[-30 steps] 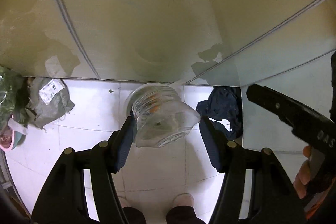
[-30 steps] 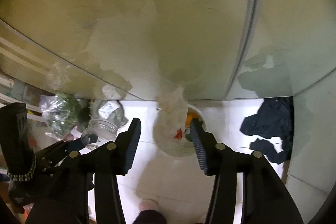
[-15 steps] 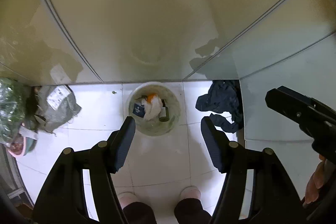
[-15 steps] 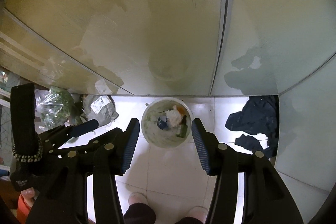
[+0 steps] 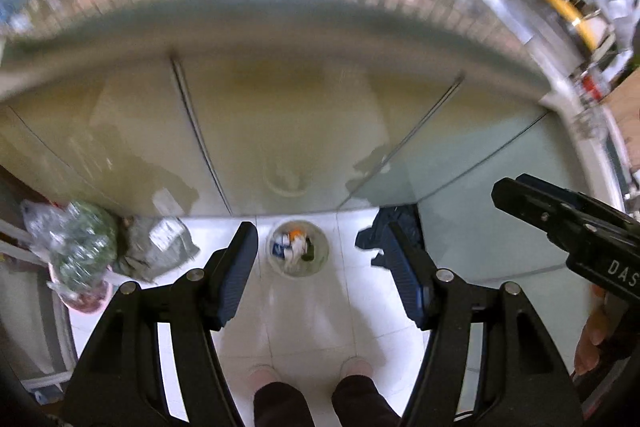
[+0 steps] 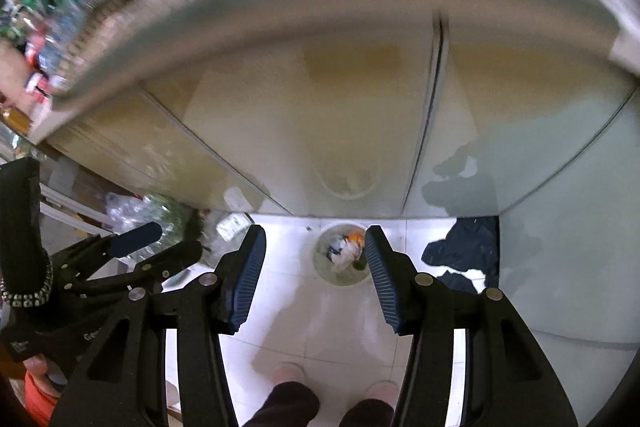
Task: Collect trash
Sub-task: 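Move both grippers back up to the tablecloth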
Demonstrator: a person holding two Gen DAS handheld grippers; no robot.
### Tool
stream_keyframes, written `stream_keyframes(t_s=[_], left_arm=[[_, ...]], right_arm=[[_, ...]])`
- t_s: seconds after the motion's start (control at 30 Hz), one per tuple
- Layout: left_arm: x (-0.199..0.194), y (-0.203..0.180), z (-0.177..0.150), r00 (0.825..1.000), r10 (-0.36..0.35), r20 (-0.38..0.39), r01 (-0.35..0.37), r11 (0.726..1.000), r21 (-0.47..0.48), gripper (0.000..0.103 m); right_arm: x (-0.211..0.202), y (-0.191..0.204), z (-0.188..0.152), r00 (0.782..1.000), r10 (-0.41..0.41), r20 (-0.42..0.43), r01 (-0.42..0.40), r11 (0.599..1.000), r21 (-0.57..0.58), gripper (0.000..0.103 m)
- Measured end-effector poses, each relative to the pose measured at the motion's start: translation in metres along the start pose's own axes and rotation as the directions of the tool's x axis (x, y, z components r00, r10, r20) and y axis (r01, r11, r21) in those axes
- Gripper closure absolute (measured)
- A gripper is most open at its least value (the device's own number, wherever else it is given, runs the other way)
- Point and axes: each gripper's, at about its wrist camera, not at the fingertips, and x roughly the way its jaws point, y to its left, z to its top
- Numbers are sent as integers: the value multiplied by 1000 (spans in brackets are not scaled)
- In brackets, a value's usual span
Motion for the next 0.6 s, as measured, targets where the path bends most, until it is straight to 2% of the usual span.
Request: stream_keyframes(t_s=[0.13,0.27,0.4,0.53,0.6], left_arm=[[-80,-2,16,995,9,96,-12,999,31,39],[-156,5,29,981,-34,193,28,999,37,39],[-219,7,43,953,-56,297,36,997,70,39],[-258,12,54,925,-61,376,29,996,90,39],[-272,15,62,910,-60,409,28,996,84,35]], right_arm=[[-76,33,15,995,8,95,-8,1000,-4,55],[-137,61,21,980,2,197,-1,1000,-7,55],[-198,87,23,947,-10,320,9,1000,4,55],[-243,107,27,901,-35,432,31,999,17,52],[-259,115,28,880,-44,473,40,999,18,51]])
